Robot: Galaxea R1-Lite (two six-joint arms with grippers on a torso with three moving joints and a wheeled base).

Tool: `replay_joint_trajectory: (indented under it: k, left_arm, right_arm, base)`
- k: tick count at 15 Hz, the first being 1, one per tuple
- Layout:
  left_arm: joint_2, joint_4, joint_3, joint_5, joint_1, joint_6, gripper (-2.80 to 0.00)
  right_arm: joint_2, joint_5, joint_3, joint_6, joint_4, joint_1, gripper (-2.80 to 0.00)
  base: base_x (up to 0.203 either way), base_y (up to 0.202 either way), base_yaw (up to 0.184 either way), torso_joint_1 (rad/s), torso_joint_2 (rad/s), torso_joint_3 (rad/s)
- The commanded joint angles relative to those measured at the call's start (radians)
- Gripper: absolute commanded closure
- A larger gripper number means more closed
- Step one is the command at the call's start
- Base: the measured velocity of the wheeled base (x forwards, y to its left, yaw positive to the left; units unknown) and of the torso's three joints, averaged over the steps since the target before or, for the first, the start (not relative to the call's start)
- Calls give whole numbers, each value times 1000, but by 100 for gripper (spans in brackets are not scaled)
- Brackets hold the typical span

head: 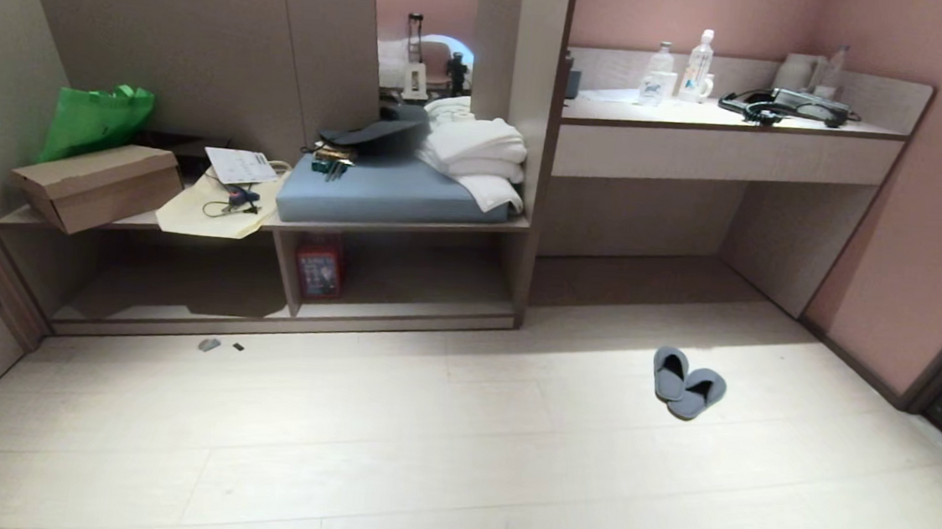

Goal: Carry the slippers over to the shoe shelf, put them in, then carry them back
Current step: Pick up the slippers on the floor

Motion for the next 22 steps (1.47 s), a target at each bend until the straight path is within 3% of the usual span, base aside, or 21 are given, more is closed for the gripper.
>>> replay_joint_trajectory:
  k: [1, 22]
  left_arm:
    - [1, 0, 0, 0, 0, -1, 0]
    - [1, -1, 0, 0, 0, 0, 0]
  right_arm:
    - [1, 0, 0, -1, 0, 0, 0]
    - [1, 0, 0, -1, 0, 0, 0]
  base:
    - [193, 0, 0, 2, 3, -2]
    - [197, 0, 0, 3, 2, 3]
